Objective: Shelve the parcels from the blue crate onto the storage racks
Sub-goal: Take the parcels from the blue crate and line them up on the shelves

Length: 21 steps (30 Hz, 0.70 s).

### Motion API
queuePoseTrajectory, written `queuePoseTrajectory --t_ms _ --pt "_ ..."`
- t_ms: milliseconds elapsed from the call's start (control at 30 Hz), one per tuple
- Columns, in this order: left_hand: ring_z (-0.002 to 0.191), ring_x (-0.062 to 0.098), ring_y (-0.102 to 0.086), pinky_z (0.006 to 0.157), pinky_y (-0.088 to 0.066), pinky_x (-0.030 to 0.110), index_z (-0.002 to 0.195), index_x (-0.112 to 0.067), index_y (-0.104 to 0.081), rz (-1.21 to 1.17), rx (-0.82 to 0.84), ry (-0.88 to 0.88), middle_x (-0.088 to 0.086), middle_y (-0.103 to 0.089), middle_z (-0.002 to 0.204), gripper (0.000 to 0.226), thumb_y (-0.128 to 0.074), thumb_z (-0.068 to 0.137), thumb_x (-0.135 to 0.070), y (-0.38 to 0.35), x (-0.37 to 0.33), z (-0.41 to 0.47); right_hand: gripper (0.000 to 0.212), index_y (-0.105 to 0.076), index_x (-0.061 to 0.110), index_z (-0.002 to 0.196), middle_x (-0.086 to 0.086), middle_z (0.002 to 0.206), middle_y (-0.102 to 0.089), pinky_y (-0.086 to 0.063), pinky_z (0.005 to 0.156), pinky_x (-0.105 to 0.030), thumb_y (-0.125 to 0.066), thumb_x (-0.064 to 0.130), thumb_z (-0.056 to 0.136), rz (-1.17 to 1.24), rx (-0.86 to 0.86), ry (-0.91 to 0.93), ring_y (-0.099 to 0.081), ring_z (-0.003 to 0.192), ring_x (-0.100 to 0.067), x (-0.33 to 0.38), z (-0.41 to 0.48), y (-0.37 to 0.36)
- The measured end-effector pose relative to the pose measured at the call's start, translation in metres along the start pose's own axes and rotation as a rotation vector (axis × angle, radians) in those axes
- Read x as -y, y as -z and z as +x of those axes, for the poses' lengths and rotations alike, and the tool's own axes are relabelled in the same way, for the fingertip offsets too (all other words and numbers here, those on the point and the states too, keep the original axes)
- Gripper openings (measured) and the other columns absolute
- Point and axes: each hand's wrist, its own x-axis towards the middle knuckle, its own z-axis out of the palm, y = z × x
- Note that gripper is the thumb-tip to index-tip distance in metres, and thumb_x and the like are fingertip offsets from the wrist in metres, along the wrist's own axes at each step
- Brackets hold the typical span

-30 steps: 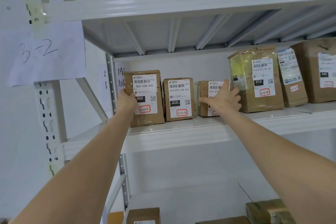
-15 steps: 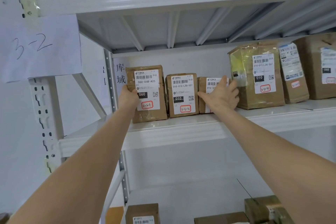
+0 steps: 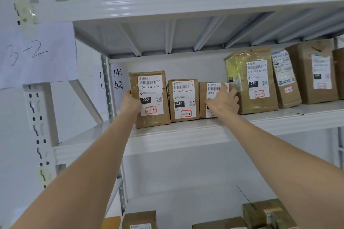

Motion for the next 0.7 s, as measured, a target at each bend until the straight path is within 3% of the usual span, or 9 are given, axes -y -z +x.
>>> queuePoseTrajectory --t_ms 100,200,267,400,533,700 --pt "0.122 0.032 -0.049 0.095 -0.047 0.043 0.149 -0.012 -0.019 -0.005 -0.142 -0.001 0.013 -0.037 0.145 0.058 -0.039 0.095 -0.005 -0.002 -0.007 -0.008 0.074 -0.028 0.020 0.141 -0.014 0.145 -0.024 -0.038 0.100 -0.044 -0.069 0.037 0.082 -0.003 -0.016 0.010 -0.036 0.126 -0.035 -0.004 -0.003 0.007" --pt "0.123 0.028 -0.044 0.097 -0.044 0.042 0.146 -0.011 -0.026 0.100 -0.386 -0.244 0.013 -0.030 0.145 0.059 -0.046 0.092 -0.006 -0.007 -0.024 -0.022 0.073 -0.030 0.017 0.141 -0.015 0.148 -0.023 -0.035 0.104 -0.044 -0.069 0.036 0.083 -0.001 -0.062 0.025 -0.033 0.131 -0.035 -0.010 -0.002 0.018" --pt "0.118 0.027 -0.047 0.093 -0.047 0.041 0.141 -0.013 -0.032 0.134 -0.406 -0.422 0.012 -0.034 0.140 0.057 -0.050 0.088 -0.005 -0.022 -0.037 -0.030 0.076 -0.028 0.017 0.143 -0.015 0.151 -0.021 -0.034 0.107 -0.045 -0.069 0.035 0.082 0.005 -0.071 0.025 -0.030 0.134 -0.035 -0.014 0.001 0.026" --pt "0.120 0.022 -0.045 0.087 -0.043 0.028 0.137 -0.013 -0.038 0.164 -0.177 -0.556 0.008 -0.038 0.137 0.051 -0.050 0.088 -0.006 -0.072 -0.062 -0.057 0.073 -0.031 0.018 0.141 -0.012 0.146 -0.028 -0.038 0.104 -0.045 -0.070 0.030 0.081 0.031 -0.080 0.042 -0.033 0.131 -0.033 -0.029 0.006 0.042" --pt "0.120 0.023 -0.048 0.097 -0.039 0.030 0.136 -0.012 -0.041 0.163 0.102 -0.580 0.009 -0.039 0.138 0.046 -0.051 0.091 -0.010 -0.129 -0.081 -0.095 0.076 -0.023 0.017 0.146 -0.011 0.152 -0.020 -0.036 0.106 -0.045 -0.066 0.031 0.085 -0.021 -0.081 0.017 -0.030 0.134 -0.033 -0.060 0.022 0.067" --pt "0.116 0.024 -0.052 0.097 -0.041 0.030 0.135 -0.011 -0.042 0.159 0.251 -0.618 0.010 -0.042 0.136 0.045 -0.052 0.092 -0.012 -0.194 -0.110 -0.138 0.072 -0.027 0.014 0.143 -0.012 0.146 -0.028 -0.034 0.104 -0.041 -0.066 0.029 0.084 -0.015 -0.090 0.043 -0.033 0.131 -0.032 -0.112 0.050 0.099"
